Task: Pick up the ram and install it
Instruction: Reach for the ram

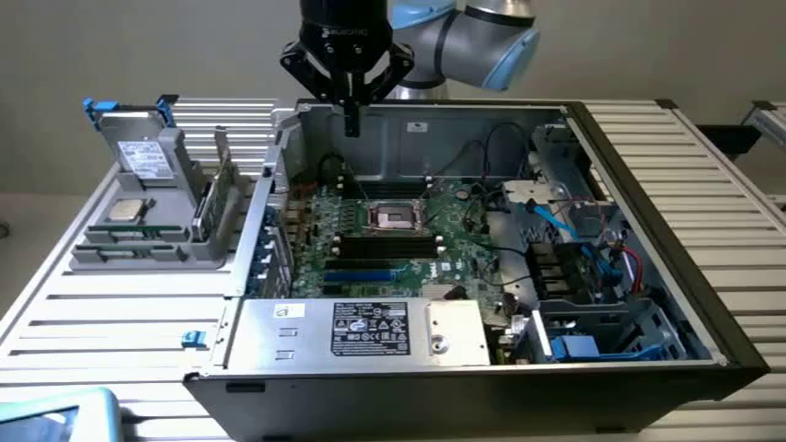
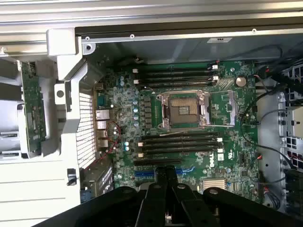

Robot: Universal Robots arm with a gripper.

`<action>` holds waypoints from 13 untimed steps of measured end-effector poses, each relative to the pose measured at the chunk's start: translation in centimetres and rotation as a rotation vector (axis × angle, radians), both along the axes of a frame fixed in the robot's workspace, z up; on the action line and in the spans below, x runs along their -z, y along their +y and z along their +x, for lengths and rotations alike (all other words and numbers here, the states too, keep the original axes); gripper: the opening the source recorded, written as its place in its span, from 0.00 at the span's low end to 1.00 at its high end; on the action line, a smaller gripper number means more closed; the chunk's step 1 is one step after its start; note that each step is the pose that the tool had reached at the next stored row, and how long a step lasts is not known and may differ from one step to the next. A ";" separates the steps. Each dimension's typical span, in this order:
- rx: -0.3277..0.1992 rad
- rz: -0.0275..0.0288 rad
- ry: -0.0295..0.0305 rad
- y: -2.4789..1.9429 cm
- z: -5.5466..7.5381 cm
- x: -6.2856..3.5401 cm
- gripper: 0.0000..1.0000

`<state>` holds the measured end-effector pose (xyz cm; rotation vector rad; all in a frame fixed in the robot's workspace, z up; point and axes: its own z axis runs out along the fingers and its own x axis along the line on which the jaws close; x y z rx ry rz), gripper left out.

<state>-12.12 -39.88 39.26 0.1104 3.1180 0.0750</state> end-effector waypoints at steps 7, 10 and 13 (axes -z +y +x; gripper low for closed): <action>0.000 0.0001 0.0000 0.00 0.0 0.00 0.11; 0.000 0.0000 0.0000 0.00 0.0 0.00 0.11; 0.000 0.0000 0.0000 0.00 0.0 0.00 0.11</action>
